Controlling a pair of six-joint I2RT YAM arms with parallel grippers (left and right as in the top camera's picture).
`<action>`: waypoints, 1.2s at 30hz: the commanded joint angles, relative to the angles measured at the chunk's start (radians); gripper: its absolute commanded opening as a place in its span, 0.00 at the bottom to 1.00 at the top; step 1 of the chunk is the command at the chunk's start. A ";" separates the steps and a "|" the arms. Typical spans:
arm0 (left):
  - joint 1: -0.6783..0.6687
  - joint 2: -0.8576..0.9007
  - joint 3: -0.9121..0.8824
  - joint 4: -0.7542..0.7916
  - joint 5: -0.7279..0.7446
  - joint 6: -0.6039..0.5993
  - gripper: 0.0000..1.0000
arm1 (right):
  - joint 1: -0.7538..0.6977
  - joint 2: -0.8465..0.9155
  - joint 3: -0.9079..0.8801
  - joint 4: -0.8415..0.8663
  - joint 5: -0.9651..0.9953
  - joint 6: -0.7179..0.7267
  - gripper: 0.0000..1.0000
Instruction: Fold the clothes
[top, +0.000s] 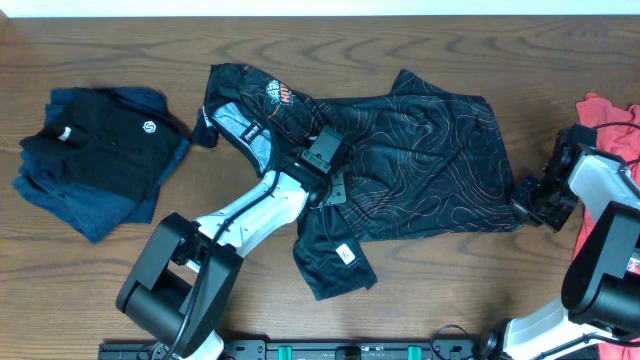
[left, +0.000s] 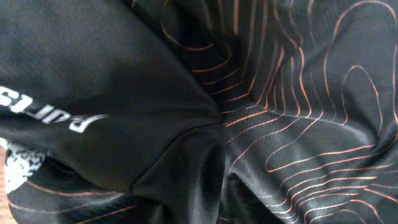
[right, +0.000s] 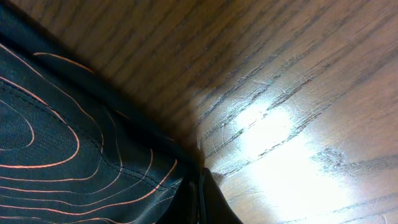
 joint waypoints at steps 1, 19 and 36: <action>-0.001 0.013 -0.009 0.016 -0.012 -0.004 0.07 | -0.010 0.008 0.012 0.002 0.014 -0.013 0.01; 0.105 -0.349 -0.005 -0.174 -0.012 0.138 0.06 | -0.056 -0.013 0.013 0.002 -0.086 -0.046 0.01; 0.479 -0.870 0.035 -0.333 0.174 0.171 0.06 | -0.114 -0.612 0.029 -0.154 -0.189 -0.100 0.01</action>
